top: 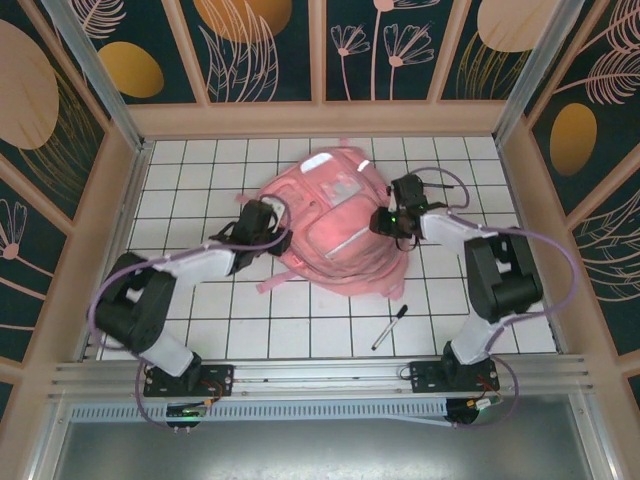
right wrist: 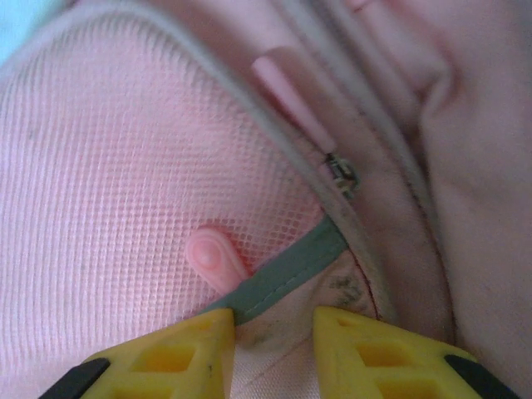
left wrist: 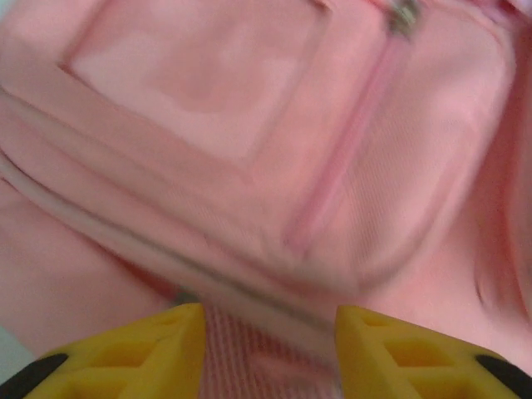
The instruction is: Pack books, pencil case, and school supplies into a backpack
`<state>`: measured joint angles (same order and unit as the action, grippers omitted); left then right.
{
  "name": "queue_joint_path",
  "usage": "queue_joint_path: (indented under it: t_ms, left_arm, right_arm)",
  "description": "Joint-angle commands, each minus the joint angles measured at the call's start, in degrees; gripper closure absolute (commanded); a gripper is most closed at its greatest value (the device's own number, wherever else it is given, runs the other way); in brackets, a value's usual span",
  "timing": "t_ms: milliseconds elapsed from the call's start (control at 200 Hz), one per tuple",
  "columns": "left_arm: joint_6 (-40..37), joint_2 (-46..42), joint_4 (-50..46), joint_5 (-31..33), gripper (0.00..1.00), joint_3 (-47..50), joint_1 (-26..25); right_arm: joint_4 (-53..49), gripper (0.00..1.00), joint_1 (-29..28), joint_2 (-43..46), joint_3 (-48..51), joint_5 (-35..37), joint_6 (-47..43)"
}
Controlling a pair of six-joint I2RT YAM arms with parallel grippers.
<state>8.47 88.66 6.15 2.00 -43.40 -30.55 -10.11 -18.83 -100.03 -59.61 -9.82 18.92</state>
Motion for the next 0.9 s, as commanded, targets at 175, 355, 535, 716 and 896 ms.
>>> queue_joint_path:
  t_ms: [175, 355, 535, 716, 896]
  left_arm:
    - [-3.0, -10.8, -0.8, -17.0, 0.66, 7.3, -5.4]
    - [-7.3, -10.4, -2.1, -15.0, 0.57, 0.9, -7.7]
    - [-2.2, 0.2, -9.6, -11.7, 0.40, -18.5, 0.6]
    - [-3.7, 19.8, -15.7, -5.2, 0.43, -36.6, 4.8]
    - [-3.2, 27.8, -14.5, -2.4, 0.43, -37.3, 5.4]
  right_arm:
    - [12.0, 0.59, 1.2, -18.1, -16.8, 2.2, 1.8]
    - [9.0, 0.50, 1.3, -19.3, -23.6, -1.9, 10.5]
    - [4.7, 0.43, 1.7, -10.2, -18.1, -1.2, 13.7]
    - [2.5, 0.42, 3.2, -2.4, -9.5, -1.5, 12.9]
    - [4.3, 0.44, 3.4, -0.1, -3.9, -6.2, 12.0]
